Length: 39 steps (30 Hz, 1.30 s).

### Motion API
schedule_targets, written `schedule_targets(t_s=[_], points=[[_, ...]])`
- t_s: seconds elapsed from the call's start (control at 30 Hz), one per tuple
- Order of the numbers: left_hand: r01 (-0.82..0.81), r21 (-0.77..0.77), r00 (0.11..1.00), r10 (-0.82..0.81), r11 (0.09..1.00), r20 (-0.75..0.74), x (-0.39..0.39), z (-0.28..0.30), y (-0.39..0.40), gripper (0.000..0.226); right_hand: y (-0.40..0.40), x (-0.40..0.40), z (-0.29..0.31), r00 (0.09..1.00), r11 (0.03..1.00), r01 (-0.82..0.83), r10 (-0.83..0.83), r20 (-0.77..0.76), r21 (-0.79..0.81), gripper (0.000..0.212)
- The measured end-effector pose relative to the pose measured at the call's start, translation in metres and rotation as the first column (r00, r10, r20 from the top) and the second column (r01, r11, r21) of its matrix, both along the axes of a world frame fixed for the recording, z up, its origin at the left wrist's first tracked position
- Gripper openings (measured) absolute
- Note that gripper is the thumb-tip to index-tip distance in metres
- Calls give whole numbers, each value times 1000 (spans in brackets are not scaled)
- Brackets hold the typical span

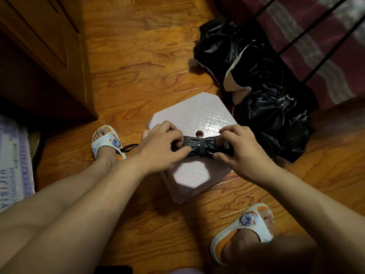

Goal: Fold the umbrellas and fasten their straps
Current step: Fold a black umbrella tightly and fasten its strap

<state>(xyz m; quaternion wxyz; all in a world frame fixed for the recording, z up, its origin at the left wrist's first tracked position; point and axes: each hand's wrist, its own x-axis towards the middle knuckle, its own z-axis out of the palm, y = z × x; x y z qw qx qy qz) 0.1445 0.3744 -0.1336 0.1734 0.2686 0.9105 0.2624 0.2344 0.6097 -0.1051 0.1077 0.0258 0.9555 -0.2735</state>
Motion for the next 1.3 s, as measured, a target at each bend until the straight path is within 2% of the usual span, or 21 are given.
schedule_targets(t_s=[0.1,0.33,0.47,0.6,0.7,0.8,0.9,1.03,1.17,1.23,1.3], points=[[94,-49,995,-95,994,-8,-2,1,-4,30,-6,-2,0,997,996,-40,46,-58,85,20],[19,82,989,-30,996,144,-12,4,-5,16,-15,-6,1,933,955,-70,165,-320,289,11],[-7,7,998,6,1000,60,-9,1,2,9,-12,-8,-9,981,985,51,-18,-193,167,6],[-99,-90,992,92,991,-82,2,-5,16,15,-9,-13,-8,988,997,79,-75,-137,22,8],[-91,-71,995,88,993,-40,1,-7,15,14,-8,-12,-9,996,999,24,-22,-83,27,18],[-49,-40,999,49,998,-13,0,-4,11,14,-10,-14,-3,994,995,96,-97,-48,-25,15],[-37,-33,999,37,999,4,-1,-3,9,14,-15,-15,-1,997,998,68,-68,-39,9,16],[-34,-39,999,34,999,17,-2,-2,8,15,-14,-15,2,992,991,125,-124,-28,56,20],[-40,-50,999,41,998,26,-1,-2,10,15,-12,-14,6,1000,995,0,-2,25,95,18],[-38,-52,999,39,998,19,-2,-1,9,16,-14,-13,5,996,994,84,-85,1,69,17],[-39,-42,999,39,998,2,-1,-2,10,17,-15,-16,5,965,963,261,-258,43,-68,23]])
